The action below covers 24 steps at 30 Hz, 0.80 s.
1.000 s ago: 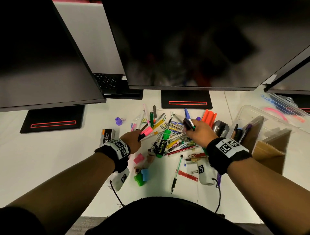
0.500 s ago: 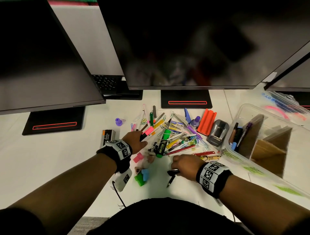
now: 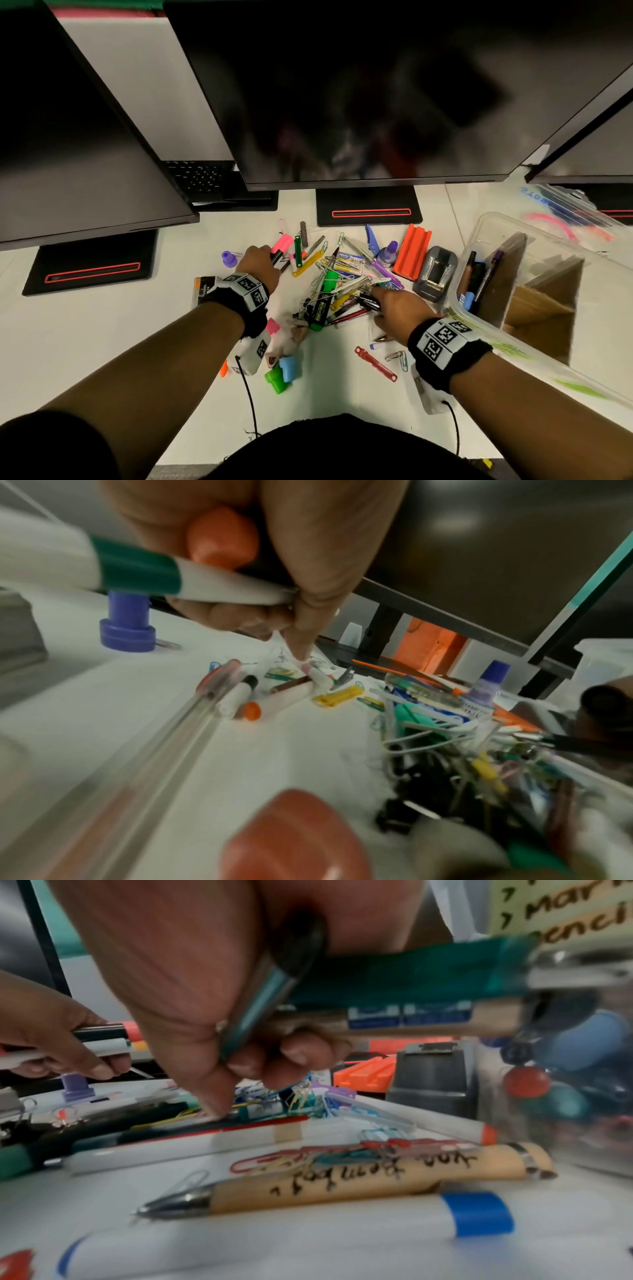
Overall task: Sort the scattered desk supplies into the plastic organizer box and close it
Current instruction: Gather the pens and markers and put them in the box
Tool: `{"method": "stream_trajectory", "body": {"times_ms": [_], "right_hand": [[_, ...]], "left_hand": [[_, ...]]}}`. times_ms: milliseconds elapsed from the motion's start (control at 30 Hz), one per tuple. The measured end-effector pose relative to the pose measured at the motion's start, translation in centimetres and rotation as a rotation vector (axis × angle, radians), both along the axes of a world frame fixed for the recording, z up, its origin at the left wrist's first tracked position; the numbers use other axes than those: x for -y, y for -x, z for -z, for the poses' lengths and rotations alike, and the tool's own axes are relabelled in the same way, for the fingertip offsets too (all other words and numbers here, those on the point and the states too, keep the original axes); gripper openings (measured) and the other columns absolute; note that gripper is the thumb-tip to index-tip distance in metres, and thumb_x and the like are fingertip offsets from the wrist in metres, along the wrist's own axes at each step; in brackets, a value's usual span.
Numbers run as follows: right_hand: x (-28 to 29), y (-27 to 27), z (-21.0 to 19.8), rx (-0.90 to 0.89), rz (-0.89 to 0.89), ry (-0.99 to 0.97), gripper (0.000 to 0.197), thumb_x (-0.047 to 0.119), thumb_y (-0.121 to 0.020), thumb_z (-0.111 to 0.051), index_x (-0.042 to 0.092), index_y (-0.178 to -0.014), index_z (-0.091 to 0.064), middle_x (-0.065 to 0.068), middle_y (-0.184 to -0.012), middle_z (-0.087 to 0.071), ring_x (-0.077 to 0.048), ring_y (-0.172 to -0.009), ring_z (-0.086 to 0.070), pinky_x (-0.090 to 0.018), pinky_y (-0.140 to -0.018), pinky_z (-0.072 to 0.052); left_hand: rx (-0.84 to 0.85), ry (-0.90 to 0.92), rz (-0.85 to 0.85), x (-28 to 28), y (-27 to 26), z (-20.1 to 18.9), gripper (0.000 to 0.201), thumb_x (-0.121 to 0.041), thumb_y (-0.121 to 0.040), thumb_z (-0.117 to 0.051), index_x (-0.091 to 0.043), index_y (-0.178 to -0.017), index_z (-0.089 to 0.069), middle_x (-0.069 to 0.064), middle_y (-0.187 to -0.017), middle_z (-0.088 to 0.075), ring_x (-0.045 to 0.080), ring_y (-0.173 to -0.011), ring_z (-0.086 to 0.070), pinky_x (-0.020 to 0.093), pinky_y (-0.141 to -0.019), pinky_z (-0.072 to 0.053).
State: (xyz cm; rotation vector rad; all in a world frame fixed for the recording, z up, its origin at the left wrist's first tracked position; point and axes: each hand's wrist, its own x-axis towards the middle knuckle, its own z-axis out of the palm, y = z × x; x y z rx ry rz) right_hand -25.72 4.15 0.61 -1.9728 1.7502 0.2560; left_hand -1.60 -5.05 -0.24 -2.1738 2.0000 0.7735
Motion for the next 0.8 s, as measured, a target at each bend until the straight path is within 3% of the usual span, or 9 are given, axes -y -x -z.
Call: {"method": "stream_trajectory", "body": {"times_ms": [200,267,333,433,500,600,700,800], "right_hand": [[0.3,-1.1,1.3,0.025,-0.102,-0.025,0.034,0.019,-0.088,-0.053,0.017,-0.122,-0.053,-0.008,-0.126,-0.053,-0.028,-0.113,-0.056,-0.034,-0.089,-0.048],[0.6,-1.7,1.7,0.028,-0.178,-0.01,0.039,0.016,-0.089,-0.049,0.021,-0.127,-0.051,-0.005,-0.128,-0.052,-0.027,-0.115,-0.055,-0.034,-0.09,-0.049],[0.8,-2.3,2.0,-0.002,-0.222,-0.032,0.042,0.011,-0.089,-0.045,0.022,-0.129,-0.05,-0.006,-0.126,-0.054,-0.028,-0.113,-0.057,-0.036,-0.088,-0.05],[0.7,-2.9,2.1,-0.062,-0.237,-0.042,0.043,0.005,-0.087,-0.043,0.017,-0.128,-0.049,-0.009,-0.124,-0.056,-0.03,-0.109,-0.059,-0.035,-0.083,-0.05],[0.6,-2.9,1.9,-0.087,-0.242,-0.046,0.038,0.005,-0.086,-0.043,0.012,-0.123,-0.051,-0.011,-0.121,-0.058,-0.031,-0.107,-0.059,-0.034,-0.08,-0.05],[0.4,-2.8,1.4,-0.122,-0.262,-0.067,0.031,0.004,-0.088,-0.042,0.005,-0.116,-0.052,-0.014,-0.118,-0.059,-0.033,-0.105,-0.059,-0.034,-0.078,-0.048],[0.4,-2.2,1.1,-0.089,-0.218,-0.088,0.027,0.005,-0.089,-0.04,0.004,-0.112,-0.053,-0.016,-0.115,-0.061,-0.032,-0.103,-0.06,-0.032,-0.075,-0.046],[0.4,-1.7,0.3,-0.05,-0.14,-0.078,0.028,0.008,-0.086,-0.046,0.006,-0.113,-0.053,-0.015,-0.116,-0.062,-0.031,-0.104,-0.06,-0.032,-0.077,-0.046]], "left_hand": [[0.049,-0.042,-0.064,0.5,0.0,0.9,0.036,-0.015,-0.086,-0.058,-0.003,-0.118,-0.049,0.018,-0.116,-0.056,0.033,-0.1,-0.061,0.041,-0.088,-0.053],[0.074,-0.073,-0.057,0.5,0.0,1.3,0.036,-0.013,-0.085,-0.057,-0.001,-0.118,-0.05,0.014,-0.1,-0.057,0.031,-0.096,-0.062,0.04,-0.087,-0.053],[0.084,-0.088,-0.056,0.4,0.1,1.5,0.033,-0.011,-0.087,-0.054,-0.001,-0.119,-0.051,0.008,-0.082,-0.053,0.032,-0.103,-0.061,0.037,-0.088,-0.049],[0.072,-0.099,-0.046,0.1,0.2,1.6,0.029,-0.013,-0.089,-0.053,-0.003,-0.116,-0.054,-0.004,-0.064,-0.033,0.031,-0.108,-0.06,0.035,-0.088,-0.048],[0.077,-0.138,-0.022,-0.1,0.1,1.7,0.028,-0.015,-0.088,-0.055,-0.003,-0.114,-0.054,-0.001,-0.072,-0.044,0.03,-0.103,-0.061,0.033,-0.082,-0.048],[0.057,-0.168,-0.017,-0.1,-0.2,1.5,0.028,-0.02,-0.086,-0.058,-0.003,-0.108,-0.054,0.009,-0.095,-0.06,0.027,-0.083,-0.058,0.029,-0.069,-0.044],[-0.015,-0.183,-0.048,-0.1,-0.2,1.1,0.02,-0.023,-0.085,-0.061,-0.009,-0.095,-0.051,0.005,-0.084,-0.053,0.023,-0.077,-0.051,0.028,-0.066,-0.042],[-0.116,-0.206,-0.065,-0.2,-0.3,0.9,0.022,-0.026,-0.084,-0.063,-0.01,-0.088,-0.049,0.002,-0.071,-0.051,0.022,-0.069,-0.051,0.024,-0.053,-0.036]]}}
